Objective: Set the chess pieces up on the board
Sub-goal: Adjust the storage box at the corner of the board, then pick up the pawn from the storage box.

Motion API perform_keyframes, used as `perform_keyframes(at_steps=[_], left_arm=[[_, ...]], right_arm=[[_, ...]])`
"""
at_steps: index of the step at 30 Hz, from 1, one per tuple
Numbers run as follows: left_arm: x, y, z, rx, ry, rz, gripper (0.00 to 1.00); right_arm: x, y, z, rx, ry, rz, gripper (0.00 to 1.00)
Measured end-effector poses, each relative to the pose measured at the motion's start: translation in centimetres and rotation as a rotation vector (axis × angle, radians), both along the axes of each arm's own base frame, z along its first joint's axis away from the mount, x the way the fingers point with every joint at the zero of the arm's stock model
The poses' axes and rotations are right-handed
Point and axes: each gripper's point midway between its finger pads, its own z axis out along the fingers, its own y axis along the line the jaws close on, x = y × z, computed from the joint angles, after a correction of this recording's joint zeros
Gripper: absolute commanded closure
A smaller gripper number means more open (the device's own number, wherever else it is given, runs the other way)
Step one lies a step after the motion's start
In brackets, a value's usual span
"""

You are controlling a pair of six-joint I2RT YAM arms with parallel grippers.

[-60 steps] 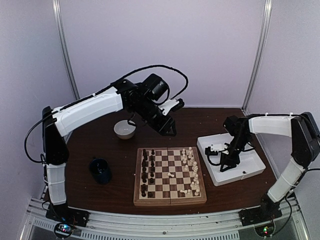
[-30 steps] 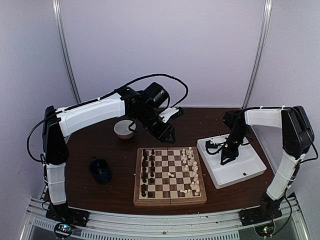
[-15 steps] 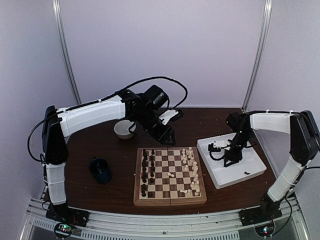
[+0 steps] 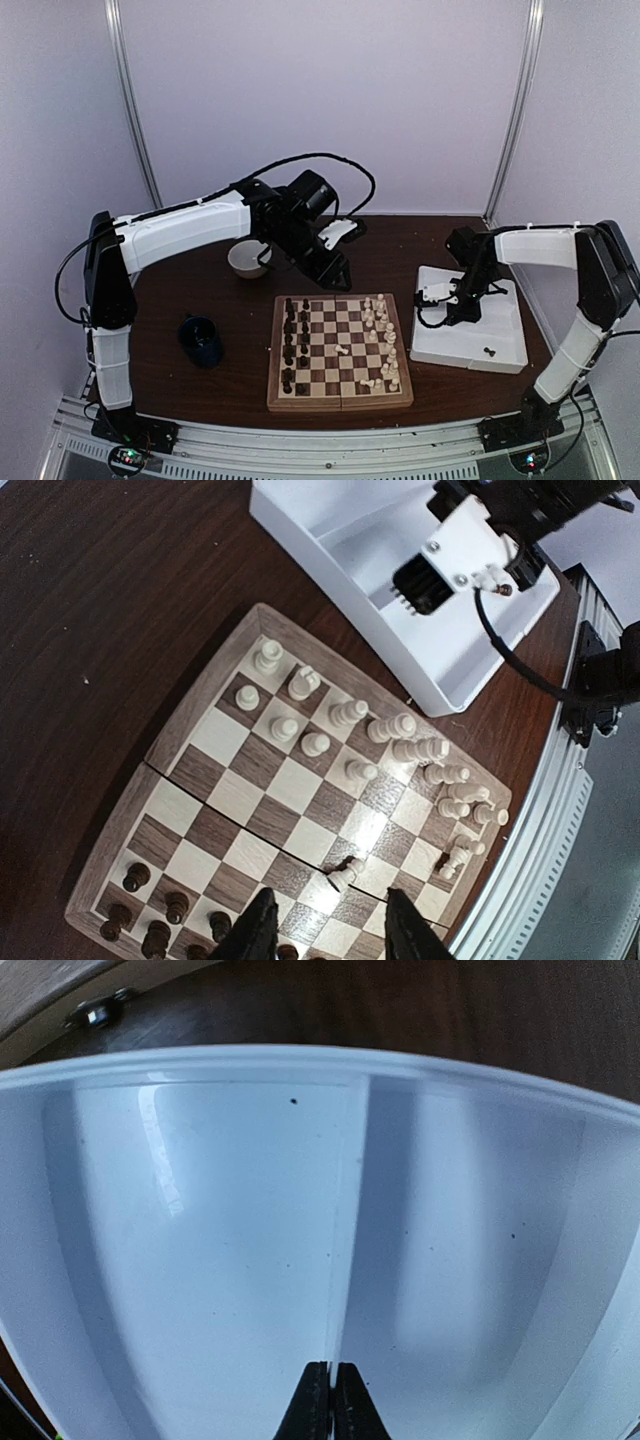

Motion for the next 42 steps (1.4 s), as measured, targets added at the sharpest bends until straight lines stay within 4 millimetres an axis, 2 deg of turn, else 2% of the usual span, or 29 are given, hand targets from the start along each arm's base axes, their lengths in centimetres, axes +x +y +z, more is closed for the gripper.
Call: perform_keyframes(at_steps=[2, 5, 7, 12, 16, 21, 25, 27, 29, 34, 37, 42], left_arm=[[0.0, 0.0, 0.0, -0.001, 0.000, -0.001, 0.64], [0.0, -0.1, 0.1, -0.004, -0.002, -0.001, 0.64], [0.0, -0.1, 0.1, -0.004, -0.002, -0.001, 0.64], [-0.1, -0.1, 0.1, -0.008, 0.002, -0.004, 0.63], [-0.1, -0.1, 0.1, -0.009, 0.004, -0.006, 0.64], [-0.1, -0.1, 0.1, -0.009, 0.003, -0.006, 0.64], [-0.1, -0.2, 0.1, -0.013, 0.000, -0.006, 0.64], [-0.1, -0.1, -0.1, -0.012, -0.001, -0.005, 0.64], [-0.2, 0.0, -0.3, -0.007, 0.001, -0.004, 0.64], [0.0, -0.2, -0.4, -0.015, -0.004, -0.005, 0.64], [0.0, -0.3, -0.3, -0.021, -0.005, -0.007, 0.64], [-0.2, -0.2, -0.7, -0.022, 0.000, -0.010, 0.64]], right_arm=[[-1.7, -0.3, 0.1, -0.022, -0.017, 0.031, 0.96], [-5.8, -1.4, 0.0, -0.056, 0.016, 0.084, 0.97], [-7.1, -1.8, 0.2, -0.069, 0.039, 0.112, 0.96], [-5.1, -1.6, 0.8, -0.061, 0.019, 0.092, 0.92], [-4.2, -1.3, 1.2, -0.051, 0.001, 0.091, 0.78], [-4.4, -1.5, 1.3, -0.047, 0.013, 0.071, 0.67], [-4.7, -3.0, 2.8, -0.033, -0.016, -0.002, 0.62], [-5.4, -4.4, 4.1, -0.027, -0.060, -0.049, 0.63], [-6.5, -5.9, 4.5, -0.028, -0.080, -0.100, 0.66], [-10.1, -9.2, 2.4, -0.060, 0.034, -0.210, 0.66], [-11.1, -9.8, 1.9, -0.065, 0.083, -0.235, 0.63], [-11.4, -9.5, 1.4, -0.048, 0.124, -0.245, 0.60]])
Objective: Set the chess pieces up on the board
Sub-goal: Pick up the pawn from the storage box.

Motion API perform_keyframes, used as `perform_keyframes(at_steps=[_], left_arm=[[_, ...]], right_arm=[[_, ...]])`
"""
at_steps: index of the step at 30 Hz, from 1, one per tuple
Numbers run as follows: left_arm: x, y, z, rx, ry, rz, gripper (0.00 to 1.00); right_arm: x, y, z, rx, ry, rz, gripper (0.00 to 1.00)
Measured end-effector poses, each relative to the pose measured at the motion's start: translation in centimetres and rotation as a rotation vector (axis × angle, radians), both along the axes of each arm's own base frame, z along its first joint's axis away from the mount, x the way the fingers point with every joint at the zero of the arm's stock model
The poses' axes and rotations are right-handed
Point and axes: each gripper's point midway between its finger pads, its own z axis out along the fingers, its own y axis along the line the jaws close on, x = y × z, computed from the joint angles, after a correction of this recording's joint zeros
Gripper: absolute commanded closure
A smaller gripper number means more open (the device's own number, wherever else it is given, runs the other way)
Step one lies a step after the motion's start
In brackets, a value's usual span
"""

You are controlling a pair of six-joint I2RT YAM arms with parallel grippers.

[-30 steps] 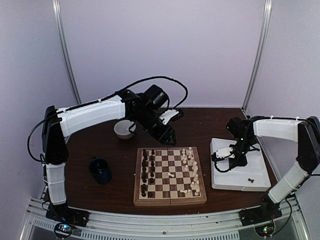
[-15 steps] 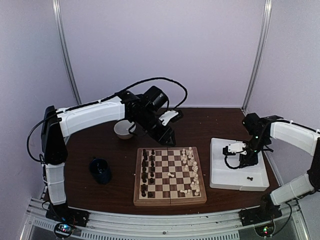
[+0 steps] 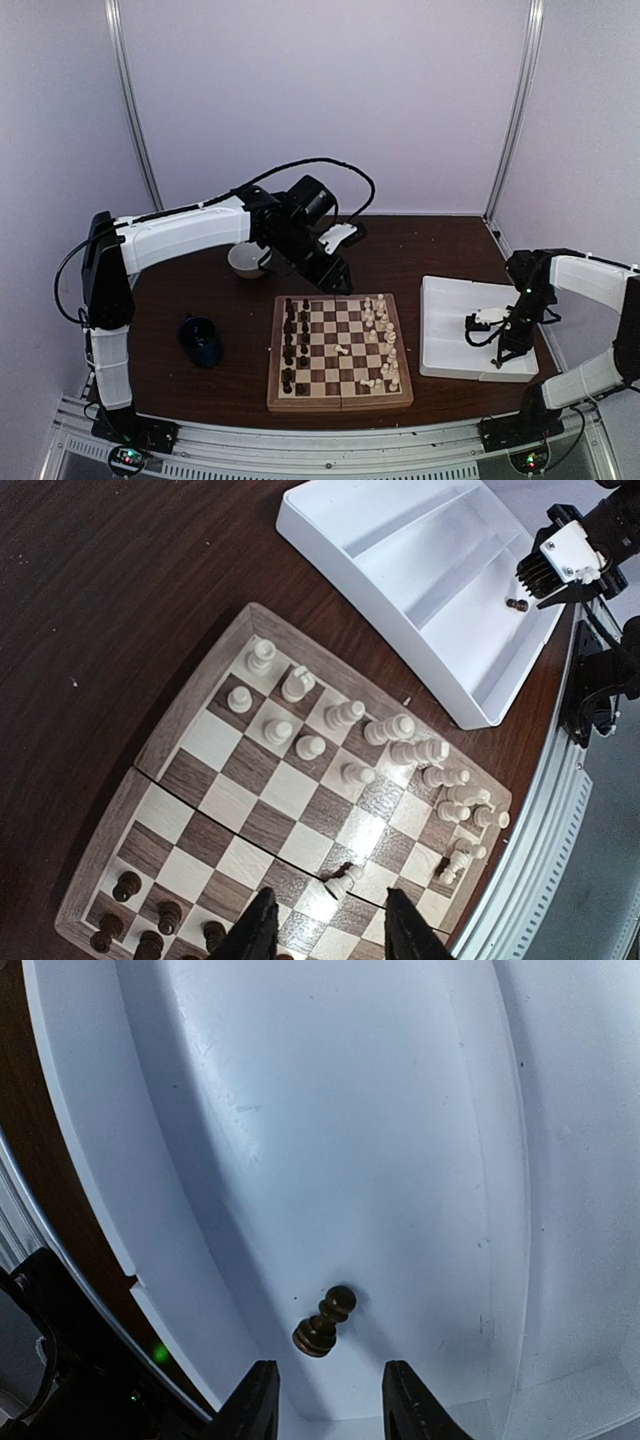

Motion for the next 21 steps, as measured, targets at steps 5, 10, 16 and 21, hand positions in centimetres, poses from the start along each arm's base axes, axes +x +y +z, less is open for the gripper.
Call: perform_keyframes(at_steps=[5, 10, 16, 21], left_arm=[[-0.2, 0.2, -0.6, 0.008, 0.010, -0.002, 0.64], [-0.2, 0.2, -0.7, 0.008, 0.013, -0.002, 0.64], [-0.3, 0.1, -0.7, 0.006, 0.017, -0.005, 0.64], [-0.4, 0.0, -0.6, -0.002, 0.017, -0.009, 0.64]], right_arm=[[-0.5, 0.1, -1.5, 0.002, 0.077, -0.022, 0.60], [-1.2, 0.0, -3.1, -0.005, 0.129, -0.038, 0.59], [-0.8, -0.1, -3.2, -0.013, 0.117, -0.056, 0.66], [-0.5, -0.2, -3.3, -0.019, 0.104, -0.068, 0.75]])
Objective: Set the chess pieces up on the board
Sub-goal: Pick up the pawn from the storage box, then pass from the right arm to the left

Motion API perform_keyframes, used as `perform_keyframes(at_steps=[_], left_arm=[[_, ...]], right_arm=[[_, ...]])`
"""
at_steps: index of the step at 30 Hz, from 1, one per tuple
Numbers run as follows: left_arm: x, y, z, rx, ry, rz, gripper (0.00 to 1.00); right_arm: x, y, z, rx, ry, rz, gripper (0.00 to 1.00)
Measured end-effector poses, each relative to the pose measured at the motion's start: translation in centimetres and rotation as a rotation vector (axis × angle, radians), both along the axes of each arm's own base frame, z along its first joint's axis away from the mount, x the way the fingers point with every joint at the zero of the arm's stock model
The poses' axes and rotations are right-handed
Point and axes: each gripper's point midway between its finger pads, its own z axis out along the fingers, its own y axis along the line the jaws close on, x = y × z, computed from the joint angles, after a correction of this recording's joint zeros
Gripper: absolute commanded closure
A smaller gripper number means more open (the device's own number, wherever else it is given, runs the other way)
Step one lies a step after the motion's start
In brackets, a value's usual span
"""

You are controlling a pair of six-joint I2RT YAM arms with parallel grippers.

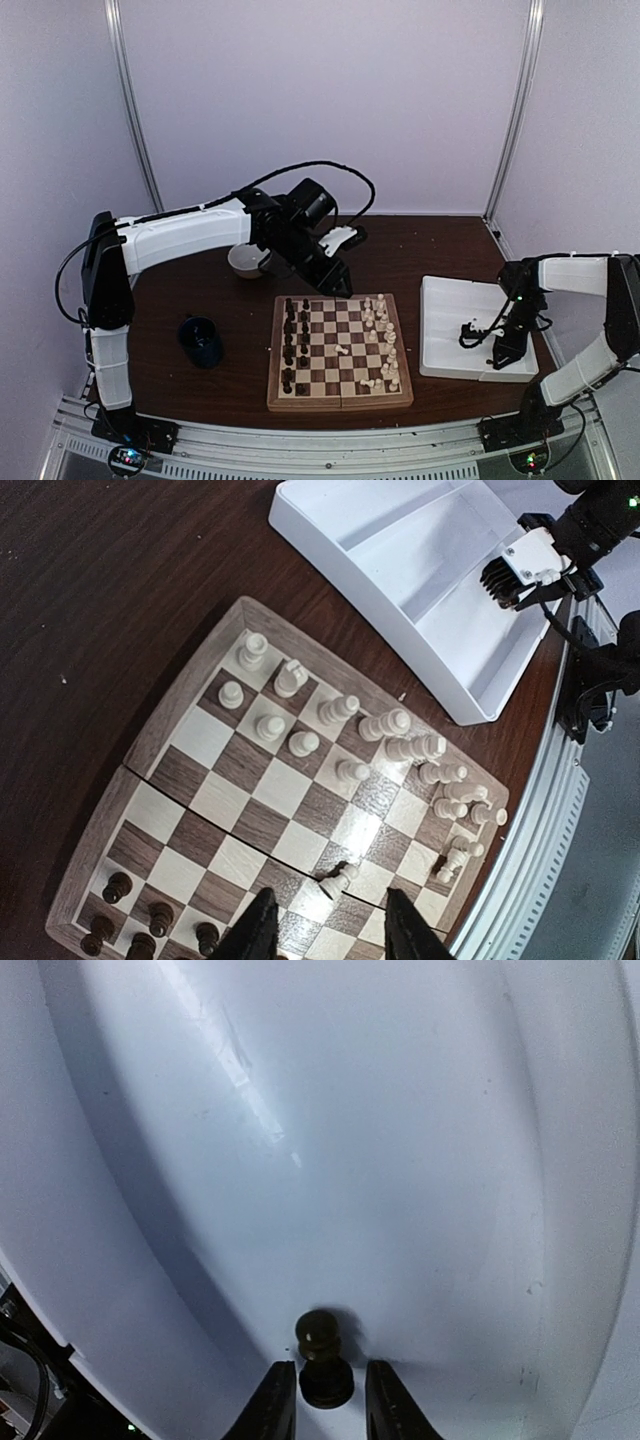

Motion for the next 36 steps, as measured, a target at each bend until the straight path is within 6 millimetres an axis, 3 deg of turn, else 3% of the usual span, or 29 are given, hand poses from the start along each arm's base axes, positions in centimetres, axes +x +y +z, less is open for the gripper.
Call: perform_keyframes(at_steps=[5, 10, 14, 17, 21, 27, 31, 36], left_arm=[[0.0, -0.1, 0.1, -0.008, 0.001, -0.004, 0.64], [0.1, -0.4, 0.3, -0.023, -0.003, 0.001, 0.61], [0.5, -1.4, 1.1, -0.096, -0.021, 0.010, 0.57], [0.5, -2.1, 2.6, -0.193, -0.043, 0.013, 0.54], [1.3, -4.5, 6.4, -0.384, -0.057, 0.037, 0.53], [2.6, -8.7, 11.4, -0.635, 0.042, 0.063, 0.56], [2.9, -10.9, 11.0, -0.694, 0.156, 0.072, 0.58], [2.5, -12.0, 8.7, -0.666, 0.269, 0.100, 0.60]], right_arm=[[0.3, -0.2, -0.1, -0.009, -0.014, 0.007, 0.84], [0.3, -0.1, 0.2, -0.005, -0.027, 0.008, 0.85], [1.2, 0.7, 2.9, 0.042, -0.087, -0.004, 0.85], [4.3, 2.6, 7.4, 0.137, -0.214, -0.023, 0.85], [7.3, 6.4, 12.8, 0.292, -0.331, -0.005, 0.85], [8.8, 12.7, 17.5, 0.466, -0.386, 0.071, 0.85], [9.4, 15.8, 18.9, 0.520, -0.394, 0.113, 0.85], [10.6, 17.8, 18.9, 0.545, -0.396, 0.097, 0.85]])
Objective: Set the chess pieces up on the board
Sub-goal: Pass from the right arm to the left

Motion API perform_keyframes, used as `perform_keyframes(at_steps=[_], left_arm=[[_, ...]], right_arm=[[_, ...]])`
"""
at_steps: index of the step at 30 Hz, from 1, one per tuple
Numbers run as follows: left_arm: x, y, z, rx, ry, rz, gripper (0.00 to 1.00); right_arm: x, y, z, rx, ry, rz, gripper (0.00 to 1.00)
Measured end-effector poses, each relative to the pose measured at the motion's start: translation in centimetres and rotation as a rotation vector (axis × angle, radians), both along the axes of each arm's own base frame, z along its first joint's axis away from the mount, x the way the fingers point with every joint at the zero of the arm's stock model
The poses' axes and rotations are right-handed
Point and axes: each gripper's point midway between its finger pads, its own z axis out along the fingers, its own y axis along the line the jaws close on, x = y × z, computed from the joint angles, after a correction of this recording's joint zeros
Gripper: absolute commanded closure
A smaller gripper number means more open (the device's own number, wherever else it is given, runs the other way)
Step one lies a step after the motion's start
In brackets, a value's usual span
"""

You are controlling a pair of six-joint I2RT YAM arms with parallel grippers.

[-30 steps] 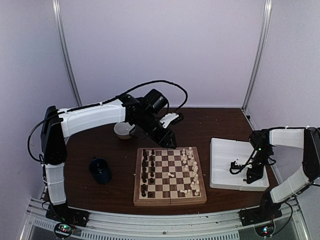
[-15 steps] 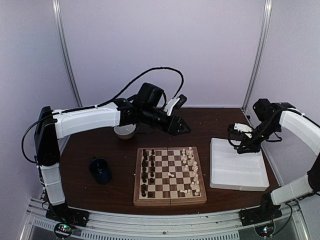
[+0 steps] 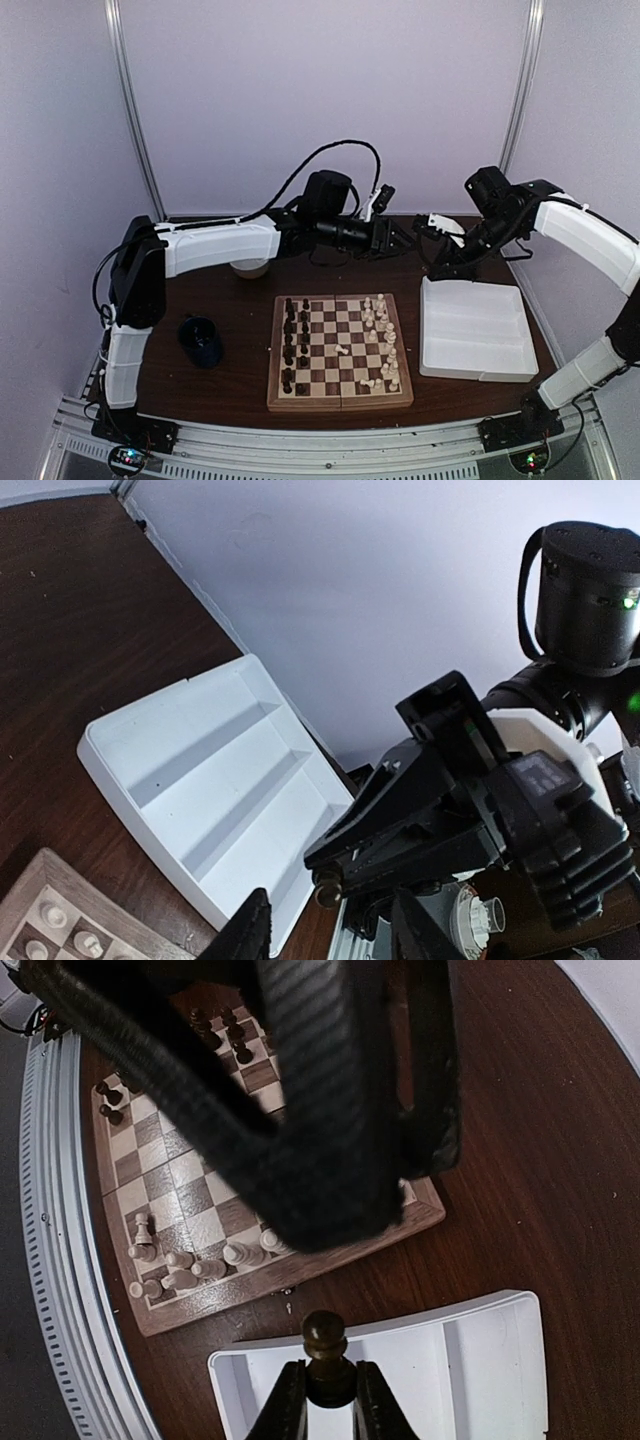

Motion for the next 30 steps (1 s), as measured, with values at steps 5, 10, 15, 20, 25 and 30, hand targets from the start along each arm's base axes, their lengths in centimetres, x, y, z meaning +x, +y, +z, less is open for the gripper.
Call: perform_keyframes(at_steps=[5, 10, 15, 20, 25, 30], left_arm=[[-0.5, -0.1, -0.3, 0.013, 0.049, -0.005, 0.60], [-0.6, -0.1, -0.5, 0.027, 0.078, 0.000, 0.72], [0.2, 0.5, -0.9, 0.045, 0.108, 0.019, 0.83], [0.3, 0.6, -1.1, 0.048, 0.132, 0.028, 0.87], [0.3, 0.6, -1.2, 0.042, 0.142, 0.031, 0.87], [0.5, 0.6, -1.3, 0.045, 0.148, 0.038, 0.93]], right_arm=[[1.2, 1.6, 0.8, 0.030, -0.024, -0.019, 0.85], [2.5, 3.3, 1.7, 0.054, -0.050, -0.030, 0.85], [2.5, 4.3, 1.6, 0.053, -0.056, -0.023, 0.85], [2.4, 4.4, 1.6, 0.051, -0.056, -0.022, 0.85], [2.4, 4.4, 1.6, 0.046, -0.057, -0.030, 0.85], [2.4, 4.4, 1.6, 0.048, -0.052, -0.043, 0.81]])
